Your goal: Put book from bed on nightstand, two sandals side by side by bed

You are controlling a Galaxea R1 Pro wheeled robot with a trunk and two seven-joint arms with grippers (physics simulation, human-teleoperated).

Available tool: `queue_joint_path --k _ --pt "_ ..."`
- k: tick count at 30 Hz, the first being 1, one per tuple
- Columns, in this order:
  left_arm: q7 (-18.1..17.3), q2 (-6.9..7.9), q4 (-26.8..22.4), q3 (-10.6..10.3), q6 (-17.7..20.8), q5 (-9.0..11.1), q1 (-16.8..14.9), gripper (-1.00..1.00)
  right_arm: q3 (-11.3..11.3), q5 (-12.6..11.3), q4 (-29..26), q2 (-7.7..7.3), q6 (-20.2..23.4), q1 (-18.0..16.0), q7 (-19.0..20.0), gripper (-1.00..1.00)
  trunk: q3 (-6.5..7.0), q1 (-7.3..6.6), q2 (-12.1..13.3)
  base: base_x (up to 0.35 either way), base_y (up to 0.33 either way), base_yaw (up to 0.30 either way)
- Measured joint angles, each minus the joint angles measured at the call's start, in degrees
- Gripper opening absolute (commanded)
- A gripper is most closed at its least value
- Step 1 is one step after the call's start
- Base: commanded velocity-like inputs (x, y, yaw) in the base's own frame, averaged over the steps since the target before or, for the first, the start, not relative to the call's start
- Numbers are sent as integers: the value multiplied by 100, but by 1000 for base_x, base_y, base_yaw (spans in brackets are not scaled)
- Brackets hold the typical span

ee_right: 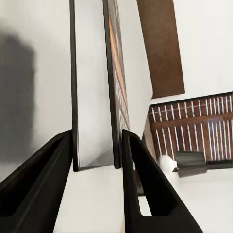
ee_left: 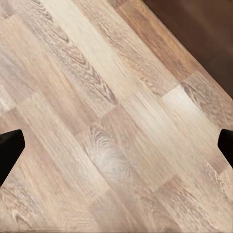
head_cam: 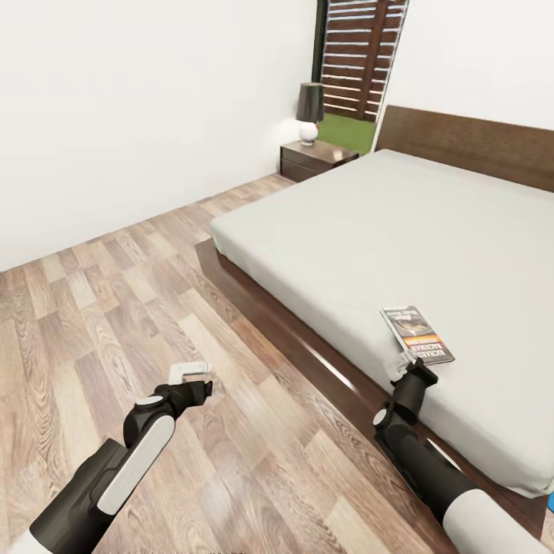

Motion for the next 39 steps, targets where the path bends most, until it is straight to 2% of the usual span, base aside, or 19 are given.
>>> queue_joint_path --k 39 --pt "-1 -1 0 -9 0 29 -1 100 0 -3 5 0 -7 0 0 -100 700 -857 1564 0 0 272"
